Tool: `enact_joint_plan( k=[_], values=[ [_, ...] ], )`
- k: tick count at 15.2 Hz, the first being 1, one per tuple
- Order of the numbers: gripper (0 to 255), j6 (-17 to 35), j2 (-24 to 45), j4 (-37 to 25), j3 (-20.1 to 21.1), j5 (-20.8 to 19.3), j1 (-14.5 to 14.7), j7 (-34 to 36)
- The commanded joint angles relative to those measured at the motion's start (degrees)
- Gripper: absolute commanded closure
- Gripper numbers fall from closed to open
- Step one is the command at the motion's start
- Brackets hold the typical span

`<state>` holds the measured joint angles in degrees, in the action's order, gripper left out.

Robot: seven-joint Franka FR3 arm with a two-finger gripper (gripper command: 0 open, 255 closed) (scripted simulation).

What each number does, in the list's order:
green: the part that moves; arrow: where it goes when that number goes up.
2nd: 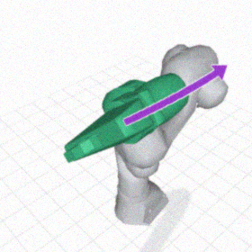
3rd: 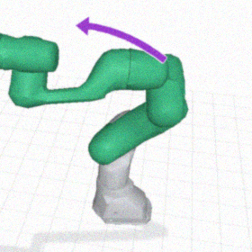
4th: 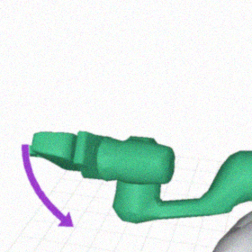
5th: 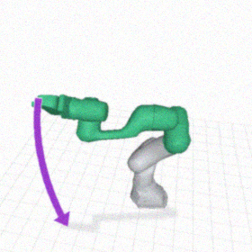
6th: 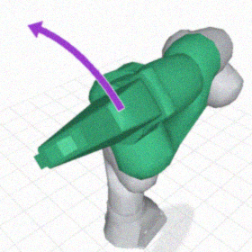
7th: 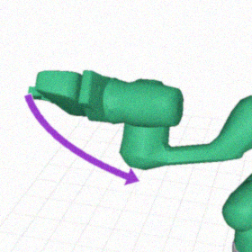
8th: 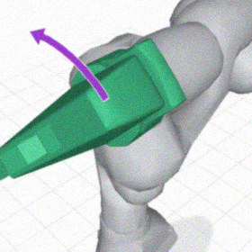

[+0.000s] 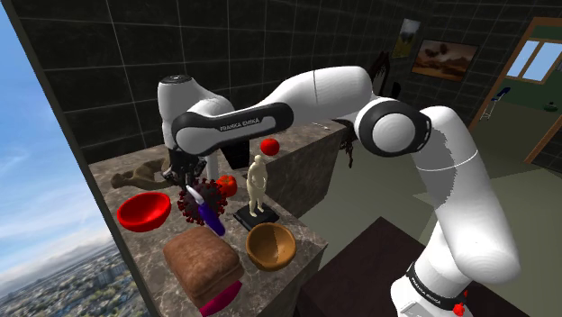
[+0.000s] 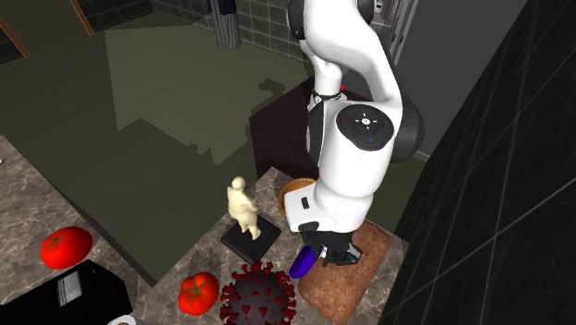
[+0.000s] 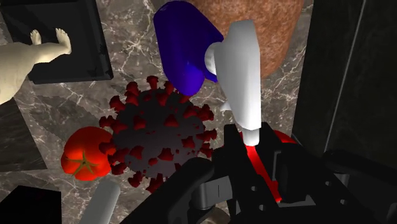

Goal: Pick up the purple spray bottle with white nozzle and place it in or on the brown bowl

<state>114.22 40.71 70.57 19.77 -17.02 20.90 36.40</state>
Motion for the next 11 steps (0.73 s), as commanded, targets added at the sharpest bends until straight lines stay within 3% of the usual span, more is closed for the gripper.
enact_joint_plan(
  k=[1, 11],
  values=[
    [255, -1.54, -0.01, -1.58, 0.06, 0.14, 0.17, -0.27],
    [255, -8.65, -0.79, -8.1, 0.4, 0.76, 0.91, -1.27]
  ],
)
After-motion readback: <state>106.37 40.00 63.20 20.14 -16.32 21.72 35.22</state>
